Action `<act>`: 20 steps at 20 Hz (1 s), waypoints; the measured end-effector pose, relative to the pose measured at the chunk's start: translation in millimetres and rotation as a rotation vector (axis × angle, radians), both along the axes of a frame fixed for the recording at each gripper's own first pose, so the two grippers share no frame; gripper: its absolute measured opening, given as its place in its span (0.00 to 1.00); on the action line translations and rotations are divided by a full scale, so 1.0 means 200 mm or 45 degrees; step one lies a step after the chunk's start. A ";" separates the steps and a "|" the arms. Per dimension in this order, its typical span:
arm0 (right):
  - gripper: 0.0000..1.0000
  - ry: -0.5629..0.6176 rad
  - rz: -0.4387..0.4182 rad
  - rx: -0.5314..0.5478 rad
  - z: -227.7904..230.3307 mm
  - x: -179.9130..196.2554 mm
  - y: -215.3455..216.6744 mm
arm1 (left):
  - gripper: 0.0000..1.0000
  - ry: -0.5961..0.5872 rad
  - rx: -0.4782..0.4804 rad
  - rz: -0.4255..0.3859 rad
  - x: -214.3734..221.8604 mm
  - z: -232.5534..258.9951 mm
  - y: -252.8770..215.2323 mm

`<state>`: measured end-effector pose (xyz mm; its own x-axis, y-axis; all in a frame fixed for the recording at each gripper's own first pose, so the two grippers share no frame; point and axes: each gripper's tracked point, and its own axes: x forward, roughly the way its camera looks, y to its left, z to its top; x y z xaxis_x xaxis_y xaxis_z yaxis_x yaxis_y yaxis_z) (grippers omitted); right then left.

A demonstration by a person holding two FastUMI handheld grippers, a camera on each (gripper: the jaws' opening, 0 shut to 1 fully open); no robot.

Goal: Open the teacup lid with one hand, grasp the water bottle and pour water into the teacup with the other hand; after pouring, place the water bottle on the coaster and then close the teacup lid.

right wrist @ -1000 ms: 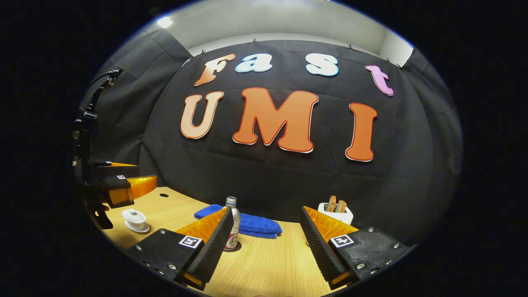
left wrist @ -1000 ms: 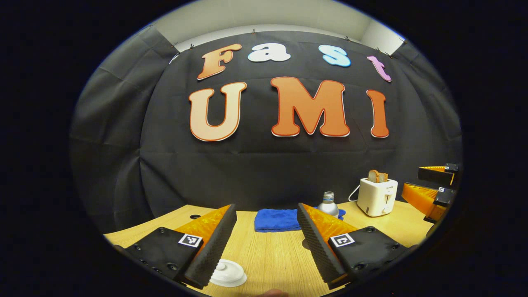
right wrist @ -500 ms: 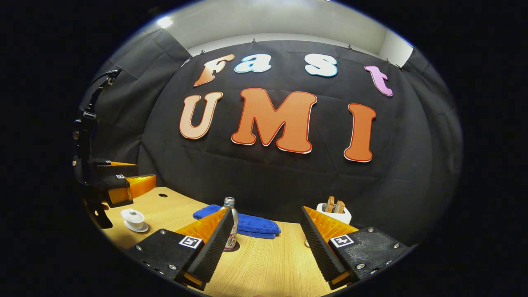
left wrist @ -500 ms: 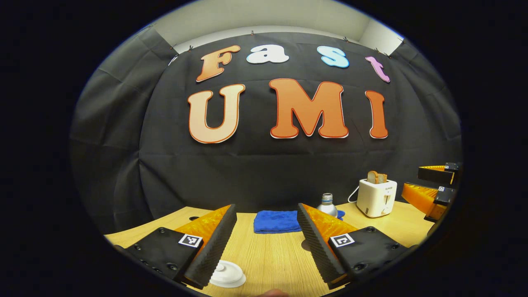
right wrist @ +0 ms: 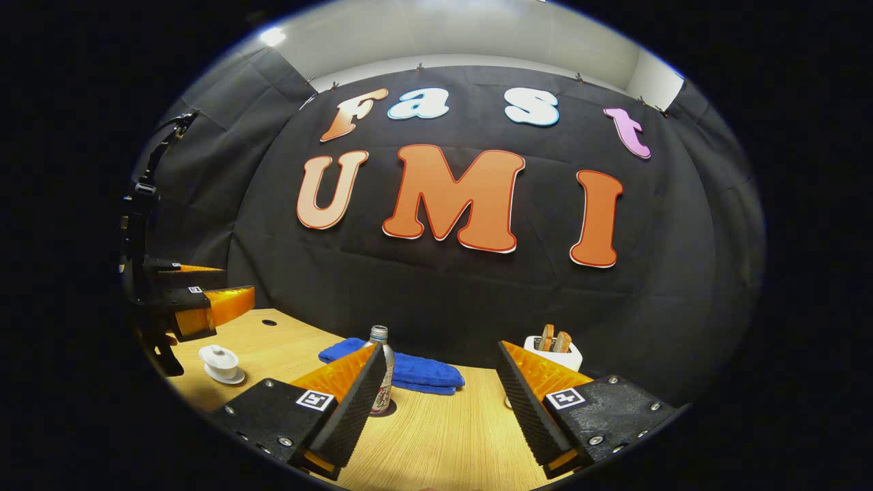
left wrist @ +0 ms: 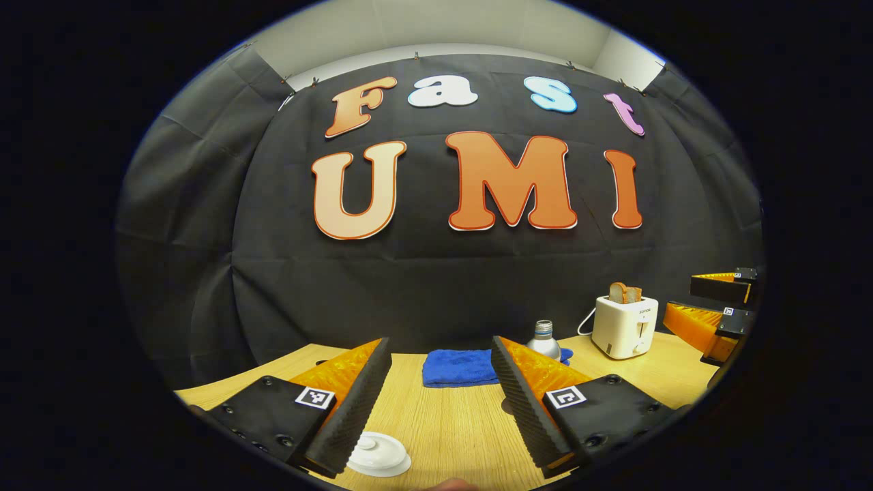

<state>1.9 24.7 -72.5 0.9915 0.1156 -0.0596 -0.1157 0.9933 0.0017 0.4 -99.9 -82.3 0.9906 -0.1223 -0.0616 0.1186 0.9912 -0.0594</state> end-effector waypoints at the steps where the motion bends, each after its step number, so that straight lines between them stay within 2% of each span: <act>1: 0.97 0.001 0.002 0.000 0.00 0.00 0.00 | 0.96 -0.001 0.000 0.000 0.00 0.00 0.00; 4: 0.97 0.004 0.005 0.000 -0.01 0.01 0.00 | 1.00 0.002 0.003 0.000 0.01 -0.01 0.00; 5: 1.00 0.005 0.002 0.000 -0.01 0.01 0.00 | 1.00 0.002 0.004 0.002 0.01 -0.01 0.00; 7: 1.00 0.008 -0.004 -0.001 -0.01 0.01 0.00 | 1.00 0.002 -0.001 0.004 0.01 -0.01 0.00; 8: 0.97 0.008 -0.004 -0.003 -0.01 0.02 0.00 | 1.00 0.003 -0.003 0.001 0.01 -0.01 0.01; 13: 0.97 0.011 -0.005 -0.012 -0.02 0.02 -0.01 | 1.00 0.015 -0.009 0.009 0.01 -0.03 0.01; 14: 1.00 0.013 -0.006 -0.009 -0.02 0.01 -0.01 | 1.00 0.015 -0.010 0.012 0.01 -0.03 0.02; 20: 0.97 0.022 -0.002 -0.011 -0.03 0.01 -0.01 | 1.00 0.019 -0.011 0.017 0.01 -0.04 0.02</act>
<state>3.8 23.4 -79.3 0.9905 0.1131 -0.0780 -0.1138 0.9935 -0.0046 2.7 -95.2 -91.0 0.9911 -0.1093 -0.0758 0.1041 0.9921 -0.0696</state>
